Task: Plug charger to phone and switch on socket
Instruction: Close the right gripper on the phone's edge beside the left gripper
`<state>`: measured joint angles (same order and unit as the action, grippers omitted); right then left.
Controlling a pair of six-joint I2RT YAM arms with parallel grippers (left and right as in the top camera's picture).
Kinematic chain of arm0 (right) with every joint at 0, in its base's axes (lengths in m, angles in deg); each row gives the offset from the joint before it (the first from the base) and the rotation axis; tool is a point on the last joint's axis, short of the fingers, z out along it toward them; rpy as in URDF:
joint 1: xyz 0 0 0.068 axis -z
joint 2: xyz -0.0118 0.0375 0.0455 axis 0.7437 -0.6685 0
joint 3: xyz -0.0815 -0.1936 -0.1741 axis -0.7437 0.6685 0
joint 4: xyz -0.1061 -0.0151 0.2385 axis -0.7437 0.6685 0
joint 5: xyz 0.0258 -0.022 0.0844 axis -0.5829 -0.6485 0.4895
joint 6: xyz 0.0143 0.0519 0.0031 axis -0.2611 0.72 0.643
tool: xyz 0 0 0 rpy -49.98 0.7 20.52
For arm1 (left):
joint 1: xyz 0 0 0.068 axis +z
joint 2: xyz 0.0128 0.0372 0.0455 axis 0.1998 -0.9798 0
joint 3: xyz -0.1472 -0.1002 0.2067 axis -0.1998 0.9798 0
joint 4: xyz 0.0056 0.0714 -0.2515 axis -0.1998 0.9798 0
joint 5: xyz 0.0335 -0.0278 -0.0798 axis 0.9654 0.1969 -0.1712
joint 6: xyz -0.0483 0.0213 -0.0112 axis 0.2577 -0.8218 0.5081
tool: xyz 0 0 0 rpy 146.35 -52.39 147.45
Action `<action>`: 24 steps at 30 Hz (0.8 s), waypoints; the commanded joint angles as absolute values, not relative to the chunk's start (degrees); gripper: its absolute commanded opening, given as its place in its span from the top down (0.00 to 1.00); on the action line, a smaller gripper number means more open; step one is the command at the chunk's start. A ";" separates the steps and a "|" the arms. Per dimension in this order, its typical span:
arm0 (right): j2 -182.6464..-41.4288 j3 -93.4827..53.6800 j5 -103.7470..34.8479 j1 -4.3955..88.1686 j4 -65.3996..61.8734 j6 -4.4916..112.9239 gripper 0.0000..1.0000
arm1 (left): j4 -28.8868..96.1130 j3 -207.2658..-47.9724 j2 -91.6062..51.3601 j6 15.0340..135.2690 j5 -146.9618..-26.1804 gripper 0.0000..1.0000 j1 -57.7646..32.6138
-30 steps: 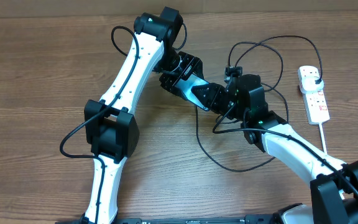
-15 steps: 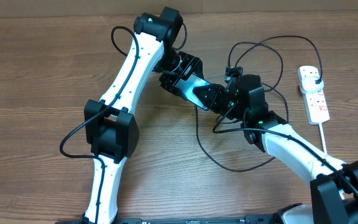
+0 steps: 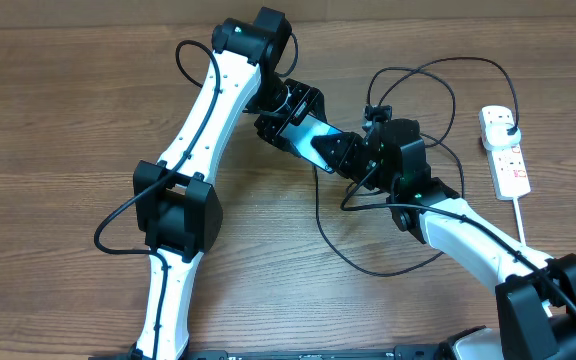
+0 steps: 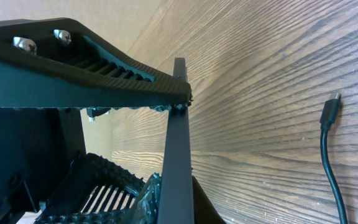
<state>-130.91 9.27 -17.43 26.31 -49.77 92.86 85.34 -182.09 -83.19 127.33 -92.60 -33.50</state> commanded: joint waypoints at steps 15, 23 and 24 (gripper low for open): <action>-130.01 7.76 -15.47 26.99 -54.76 94.61 0.96 | 85.60 -182.90 -83.10 126.50 -91.77 0.11 -34.31; -130.01 7.76 -15.20 28.87 -54.56 97.25 0.96 | 81.71 -182.90 -83.10 118.81 -91.58 0.00 -33.57; -130.01 7.76 -14.92 29.13 -54.43 97.43 0.96 | 81.16 -182.90 -83.10 118.11 -91.62 0.00 -33.33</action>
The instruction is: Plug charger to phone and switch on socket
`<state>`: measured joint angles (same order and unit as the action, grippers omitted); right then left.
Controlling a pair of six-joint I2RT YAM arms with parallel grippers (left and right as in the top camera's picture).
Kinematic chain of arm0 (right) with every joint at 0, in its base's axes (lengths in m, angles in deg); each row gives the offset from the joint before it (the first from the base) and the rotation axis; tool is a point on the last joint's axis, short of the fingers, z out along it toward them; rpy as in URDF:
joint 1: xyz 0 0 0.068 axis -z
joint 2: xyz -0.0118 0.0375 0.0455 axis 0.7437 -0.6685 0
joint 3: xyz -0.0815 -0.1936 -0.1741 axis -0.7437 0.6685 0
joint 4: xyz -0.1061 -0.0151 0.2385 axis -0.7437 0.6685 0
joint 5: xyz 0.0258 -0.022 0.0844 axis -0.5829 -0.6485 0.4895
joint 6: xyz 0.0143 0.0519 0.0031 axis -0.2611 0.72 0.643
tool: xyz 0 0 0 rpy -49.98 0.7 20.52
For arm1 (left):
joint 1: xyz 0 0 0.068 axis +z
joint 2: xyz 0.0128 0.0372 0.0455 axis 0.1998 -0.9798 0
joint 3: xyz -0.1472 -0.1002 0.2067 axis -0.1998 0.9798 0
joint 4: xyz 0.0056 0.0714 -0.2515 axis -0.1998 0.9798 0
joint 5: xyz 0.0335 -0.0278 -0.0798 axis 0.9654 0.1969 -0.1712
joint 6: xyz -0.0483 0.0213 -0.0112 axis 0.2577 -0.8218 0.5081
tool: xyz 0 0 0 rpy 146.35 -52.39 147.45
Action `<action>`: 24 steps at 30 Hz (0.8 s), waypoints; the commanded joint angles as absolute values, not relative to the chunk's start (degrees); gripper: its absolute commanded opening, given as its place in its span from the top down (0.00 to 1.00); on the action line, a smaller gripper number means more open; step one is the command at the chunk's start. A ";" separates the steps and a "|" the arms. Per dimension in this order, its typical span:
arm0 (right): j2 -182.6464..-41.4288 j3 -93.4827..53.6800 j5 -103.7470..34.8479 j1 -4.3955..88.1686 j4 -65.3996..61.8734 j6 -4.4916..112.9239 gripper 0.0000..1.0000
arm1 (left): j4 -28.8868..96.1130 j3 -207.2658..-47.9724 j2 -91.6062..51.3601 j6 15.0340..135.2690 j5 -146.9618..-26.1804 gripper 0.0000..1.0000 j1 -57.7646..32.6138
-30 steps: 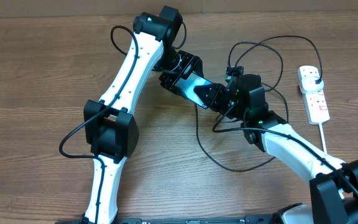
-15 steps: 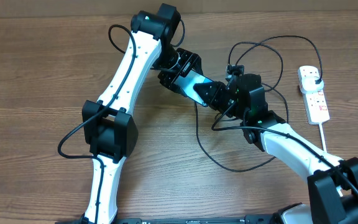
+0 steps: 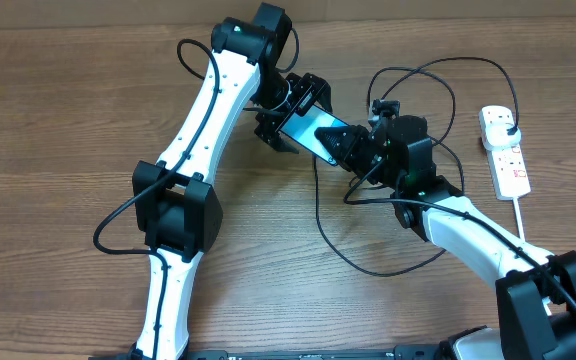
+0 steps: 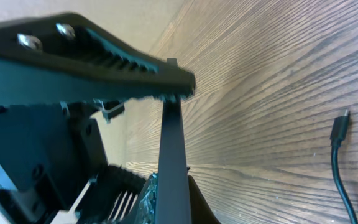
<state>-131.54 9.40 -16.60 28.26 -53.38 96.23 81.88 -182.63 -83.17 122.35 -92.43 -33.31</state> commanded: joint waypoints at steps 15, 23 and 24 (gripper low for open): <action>-130.01 7.76 -13.65 35.45 -51.59 105.54 0.96 | 68.46 -182.90 -83.10 104.65 -106.24 0.00 -28.02; -130.01 7.67 -19.71 37.81 -63.37 118.78 0.96 | 56.29 -182.90 -83.10 100.84 -128.34 0.00 -26.53; -130.01 7.47 -20.54 37.61 -64.35 119.66 0.96 | 53.38 -182.90 -83.10 101.15 -131.18 0.00 -26.55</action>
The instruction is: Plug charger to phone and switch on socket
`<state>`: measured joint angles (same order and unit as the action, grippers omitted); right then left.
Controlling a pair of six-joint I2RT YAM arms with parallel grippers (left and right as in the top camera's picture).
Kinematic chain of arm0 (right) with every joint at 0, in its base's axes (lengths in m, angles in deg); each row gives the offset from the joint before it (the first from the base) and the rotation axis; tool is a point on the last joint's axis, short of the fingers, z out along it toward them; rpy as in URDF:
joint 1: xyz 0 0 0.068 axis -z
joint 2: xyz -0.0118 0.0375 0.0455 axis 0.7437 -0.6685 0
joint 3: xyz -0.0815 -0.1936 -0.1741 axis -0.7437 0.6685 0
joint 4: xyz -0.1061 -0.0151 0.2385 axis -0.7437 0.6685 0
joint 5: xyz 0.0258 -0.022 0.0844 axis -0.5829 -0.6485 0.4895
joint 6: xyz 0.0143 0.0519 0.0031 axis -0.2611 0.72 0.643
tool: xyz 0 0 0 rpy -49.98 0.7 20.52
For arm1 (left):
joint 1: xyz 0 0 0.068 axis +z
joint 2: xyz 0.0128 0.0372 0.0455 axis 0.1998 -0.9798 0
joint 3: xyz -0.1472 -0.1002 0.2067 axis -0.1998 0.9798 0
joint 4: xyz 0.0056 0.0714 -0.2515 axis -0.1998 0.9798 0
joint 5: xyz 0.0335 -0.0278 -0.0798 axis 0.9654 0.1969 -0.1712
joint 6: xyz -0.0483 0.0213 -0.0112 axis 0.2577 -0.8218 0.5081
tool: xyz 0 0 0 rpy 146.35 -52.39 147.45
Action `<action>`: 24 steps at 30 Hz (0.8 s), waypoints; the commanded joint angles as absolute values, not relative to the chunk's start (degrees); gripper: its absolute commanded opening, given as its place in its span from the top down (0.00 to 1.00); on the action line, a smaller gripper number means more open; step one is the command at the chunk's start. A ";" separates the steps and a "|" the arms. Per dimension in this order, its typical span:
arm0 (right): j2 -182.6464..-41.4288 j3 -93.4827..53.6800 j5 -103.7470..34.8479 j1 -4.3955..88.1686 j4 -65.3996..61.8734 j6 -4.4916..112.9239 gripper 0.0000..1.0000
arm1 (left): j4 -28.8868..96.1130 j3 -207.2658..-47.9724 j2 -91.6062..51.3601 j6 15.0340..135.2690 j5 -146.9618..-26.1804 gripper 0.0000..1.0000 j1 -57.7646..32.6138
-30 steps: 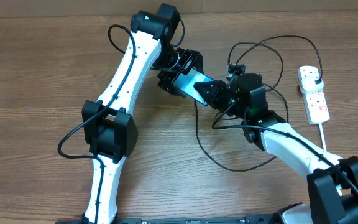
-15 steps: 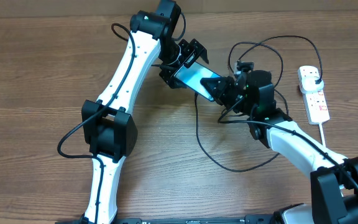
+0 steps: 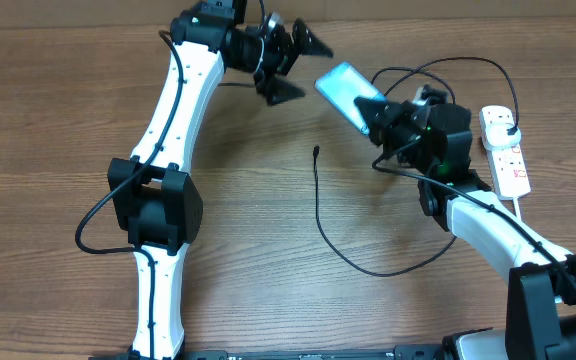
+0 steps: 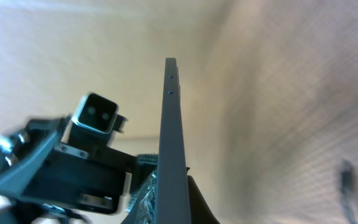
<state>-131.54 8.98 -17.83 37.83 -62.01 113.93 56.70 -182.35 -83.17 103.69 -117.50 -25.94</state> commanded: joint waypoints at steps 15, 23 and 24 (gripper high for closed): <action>-130.01 0.85 -31.29 36.72 -65.84 131.96 0.96 | 42.83 -182.90 -83.10 105.61 -135.88 0.11 -29.13; -130.01 -0.92 -32.08 36.72 -65.75 131.85 0.96 | 42.83 -182.90 -83.10 107.97 -132.93 0.16 -29.18; -130.01 -0.92 -31.90 36.48 -65.71 131.85 0.96 | 42.80 -182.90 -83.10 108.98 -131.86 0.18 -29.18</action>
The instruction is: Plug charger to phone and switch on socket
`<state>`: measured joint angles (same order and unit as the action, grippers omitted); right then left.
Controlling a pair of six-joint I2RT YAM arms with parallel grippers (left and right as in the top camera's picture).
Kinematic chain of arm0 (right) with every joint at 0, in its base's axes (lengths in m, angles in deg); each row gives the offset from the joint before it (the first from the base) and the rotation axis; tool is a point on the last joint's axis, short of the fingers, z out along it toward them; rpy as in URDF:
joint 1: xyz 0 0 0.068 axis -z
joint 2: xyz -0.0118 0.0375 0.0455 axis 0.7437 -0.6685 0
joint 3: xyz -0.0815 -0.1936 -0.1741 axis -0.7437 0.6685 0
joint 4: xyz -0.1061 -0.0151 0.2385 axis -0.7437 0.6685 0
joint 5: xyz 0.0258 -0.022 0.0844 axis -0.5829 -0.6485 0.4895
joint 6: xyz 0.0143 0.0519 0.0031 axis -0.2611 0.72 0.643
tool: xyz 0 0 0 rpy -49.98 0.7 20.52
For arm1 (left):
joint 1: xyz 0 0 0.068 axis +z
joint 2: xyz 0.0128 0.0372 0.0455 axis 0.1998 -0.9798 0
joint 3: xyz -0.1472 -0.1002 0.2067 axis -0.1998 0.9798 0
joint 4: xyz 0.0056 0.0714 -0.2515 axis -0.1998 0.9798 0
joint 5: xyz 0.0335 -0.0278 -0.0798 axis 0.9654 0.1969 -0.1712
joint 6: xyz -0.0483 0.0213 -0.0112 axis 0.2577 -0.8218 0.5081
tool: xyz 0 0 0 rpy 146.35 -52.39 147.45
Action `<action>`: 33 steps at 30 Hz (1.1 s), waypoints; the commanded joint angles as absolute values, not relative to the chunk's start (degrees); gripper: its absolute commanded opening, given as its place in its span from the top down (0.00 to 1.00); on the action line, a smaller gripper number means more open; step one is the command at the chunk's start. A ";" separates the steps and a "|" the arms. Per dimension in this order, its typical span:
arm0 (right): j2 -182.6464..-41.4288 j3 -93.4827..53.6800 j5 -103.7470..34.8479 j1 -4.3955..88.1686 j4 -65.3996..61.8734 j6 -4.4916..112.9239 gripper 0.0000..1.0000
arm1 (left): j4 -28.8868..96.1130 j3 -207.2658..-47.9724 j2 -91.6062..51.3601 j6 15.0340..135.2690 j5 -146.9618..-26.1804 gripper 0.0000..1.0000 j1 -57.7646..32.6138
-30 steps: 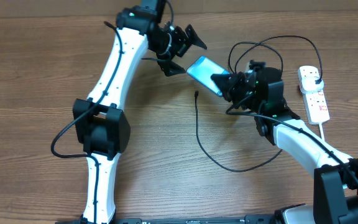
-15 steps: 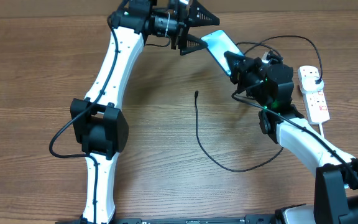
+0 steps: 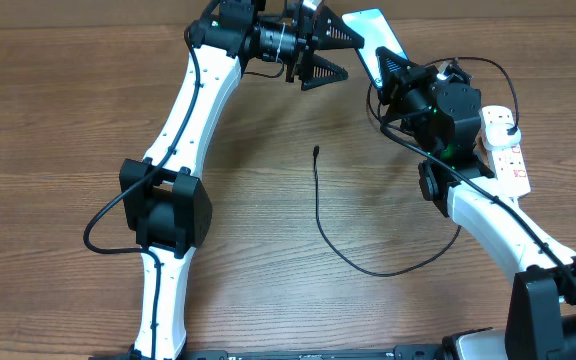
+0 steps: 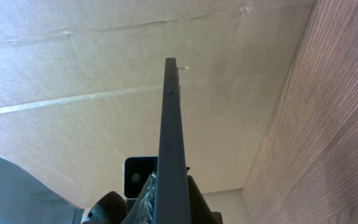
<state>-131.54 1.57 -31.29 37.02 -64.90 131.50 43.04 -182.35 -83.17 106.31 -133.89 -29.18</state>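
The phone (image 3: 371,28) is up off the table near its far edge, screen up and tilted, with my right gripper (image 3: 396,68) shut on its lower end. The right wrist view has it edge-on as a dark slab (image 4: 171,118) between the right gripper's (image 4: 171,190) fingers. My left gripper (image 3: 340,52) is open just left of the phone, apart from it. The black charger cable (image 3: 320,215) lies looped on the table, its free plug end (image 3: 315,152) at the middle. The white socket strip (image 3: 505,150) lies at the right with a charger (image 3: 503,122) plugged in.
A cardboard wall (image 4: 92,74) rises behind the table's far edge. The cable also loops behind my right arm (image 3: 488,225) toward the strip. The white left arm (image 3: 183,130) spans the table's left half.
My right gripper has carried the phone farther back and a little right, toward the far edge. The open left gripper has moved right and now sits close beside the phone.
At first both grippers were at the phone, low over the middle of the table. A moment later they were still together, slightly farther back. Then the left gripper was open and apart, the right one holding the phone alone, higher. Now the phone is at the far edge.
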 commanded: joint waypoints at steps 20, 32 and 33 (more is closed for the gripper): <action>-130.01 -0.92 -31.97 31.91 -64.02 136.59 0.96 | 39.42 -182.90 -83.10 118.94 -119.29 0.67 -29.20; -130.01 -0.92 -32.19 31.91 -64.04 136.84 0.96 | 39.39 -182.90 -83.10 121.91 -117.00 0.88 -29.22; -130.01 -0.92 -32.19 31.91 -64.04 137.14 0.96 | 39.37 -182.90 -83.10 121.91 -116.95 0.90 -29.20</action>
